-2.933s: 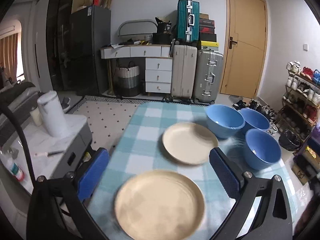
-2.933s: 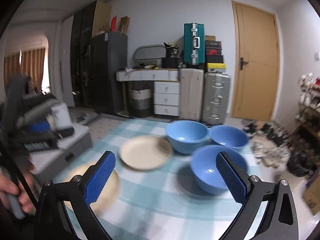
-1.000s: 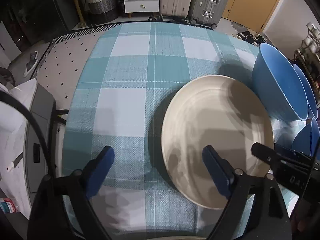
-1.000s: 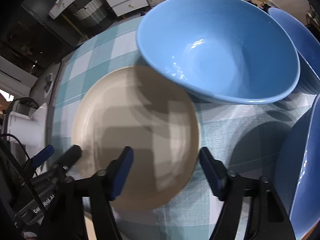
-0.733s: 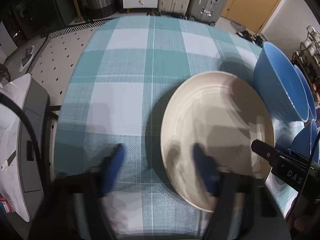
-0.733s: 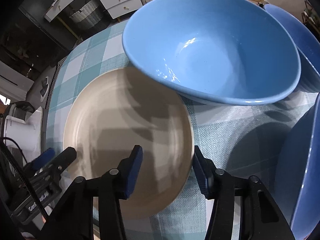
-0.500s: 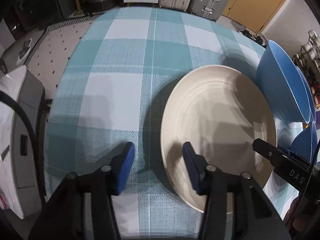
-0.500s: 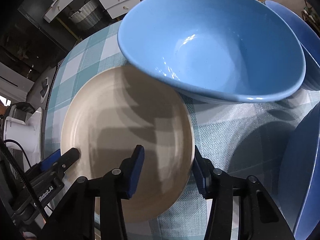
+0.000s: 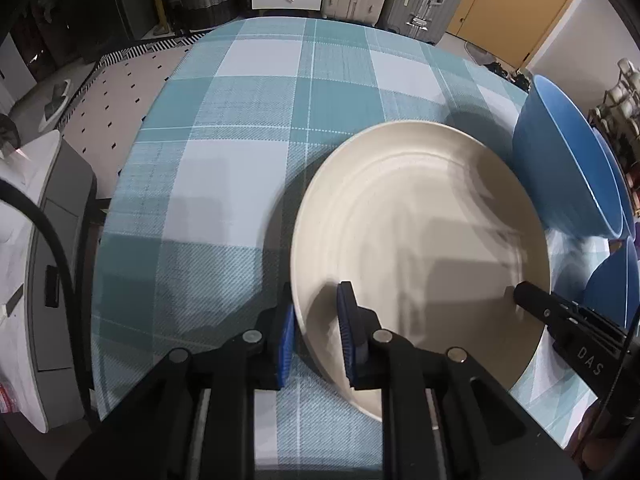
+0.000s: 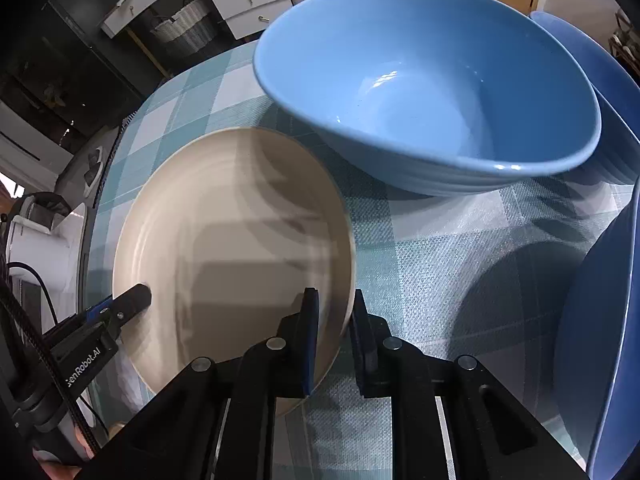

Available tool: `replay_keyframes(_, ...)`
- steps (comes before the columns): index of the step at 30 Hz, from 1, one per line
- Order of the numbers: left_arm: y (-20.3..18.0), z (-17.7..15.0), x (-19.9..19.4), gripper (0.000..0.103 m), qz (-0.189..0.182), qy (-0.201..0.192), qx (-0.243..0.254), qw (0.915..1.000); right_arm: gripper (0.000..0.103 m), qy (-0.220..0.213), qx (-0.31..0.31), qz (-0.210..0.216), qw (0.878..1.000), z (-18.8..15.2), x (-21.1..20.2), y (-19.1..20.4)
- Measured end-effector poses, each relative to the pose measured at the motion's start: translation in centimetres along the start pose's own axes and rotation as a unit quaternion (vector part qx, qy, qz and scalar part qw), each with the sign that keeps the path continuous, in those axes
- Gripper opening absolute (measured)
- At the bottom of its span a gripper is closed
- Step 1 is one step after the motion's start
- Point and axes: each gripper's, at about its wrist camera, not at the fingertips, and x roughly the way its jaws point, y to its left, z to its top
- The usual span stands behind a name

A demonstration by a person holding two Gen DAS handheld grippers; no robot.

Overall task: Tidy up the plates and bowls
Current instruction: 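Lift the cream plate with both grippers and carry it toward the plate stack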

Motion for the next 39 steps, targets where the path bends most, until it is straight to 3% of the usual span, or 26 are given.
replay_keyframes(10,1.5,-0.7,-0.9,0.014,-0.012,-0.002,-0.029,0.9995,0.011,-0.012,-0.028,0.025,0.999,-0.5,-0.8,1.0)
replay_keyframes(22,2.2,-1.9,-2.4,0.014,0.002,-0.013,-0.028,0.9995,0.011,-0.023,-0.051,0.033,0.998,-1.1,-1.2,2.5)
replay_keyframes(39,2.9,-4.2,-7.8,0.014,0.019,-0.044,-0.047,0.9978,0.011,-0.048,-0.074,0.059,0.994,-2.5,-4.4,4.9)
